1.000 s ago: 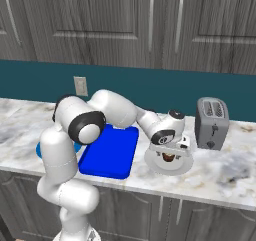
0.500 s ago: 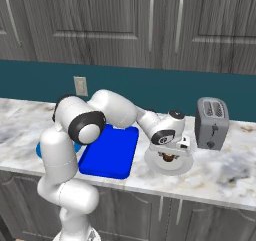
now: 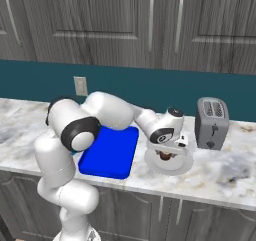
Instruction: Move the dessert items from the plates to the tray.
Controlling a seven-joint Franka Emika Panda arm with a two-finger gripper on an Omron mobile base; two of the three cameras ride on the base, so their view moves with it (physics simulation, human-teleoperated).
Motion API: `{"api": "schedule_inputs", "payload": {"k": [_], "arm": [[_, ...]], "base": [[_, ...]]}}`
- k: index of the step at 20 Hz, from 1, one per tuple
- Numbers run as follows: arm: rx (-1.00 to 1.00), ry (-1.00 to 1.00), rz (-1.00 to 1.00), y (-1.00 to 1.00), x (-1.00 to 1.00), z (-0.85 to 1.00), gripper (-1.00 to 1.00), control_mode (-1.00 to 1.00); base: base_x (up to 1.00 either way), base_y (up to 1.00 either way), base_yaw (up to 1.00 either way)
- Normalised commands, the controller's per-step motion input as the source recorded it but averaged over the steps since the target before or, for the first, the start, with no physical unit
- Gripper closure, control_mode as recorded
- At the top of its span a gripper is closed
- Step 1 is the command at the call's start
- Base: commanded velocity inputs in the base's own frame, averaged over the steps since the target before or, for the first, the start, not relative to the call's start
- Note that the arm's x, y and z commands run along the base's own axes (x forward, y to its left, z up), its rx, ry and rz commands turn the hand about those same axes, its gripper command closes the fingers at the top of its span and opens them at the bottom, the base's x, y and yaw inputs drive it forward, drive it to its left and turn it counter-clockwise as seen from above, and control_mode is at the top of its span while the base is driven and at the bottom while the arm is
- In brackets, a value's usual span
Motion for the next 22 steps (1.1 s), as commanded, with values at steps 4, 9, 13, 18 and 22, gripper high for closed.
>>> {"api": "schedule_inputs", "payload": {"k": [4, 9, 13, 18, 22], "arm": [[-0.04, 0.00, 0.01, 0.13, -0.01, 0.53, 1.00, -1.00], [-0.02, 0.00, 0.01, 0.33, -0.10, 0.27, 1.00, -1.00], [0.00, 0.00, 0.02, 0.59, -0.14, 0.03, 1.00, -1.00], [0.00, 0.00, 0.02, 0.65, -0.20, 0.18, 1.00, -1.00], [-0.02, 0.00, 0.00, 0.69, -0.17, 0.32, 1.00, -1.00]], "base": [[0.00, 0.00, 0.00], [0.00, 0.00, 0.00], [0.00, 0.00, 0.00], [0.00, 0.00, 0.00], [0.00, 0.00, 0.00]]}}
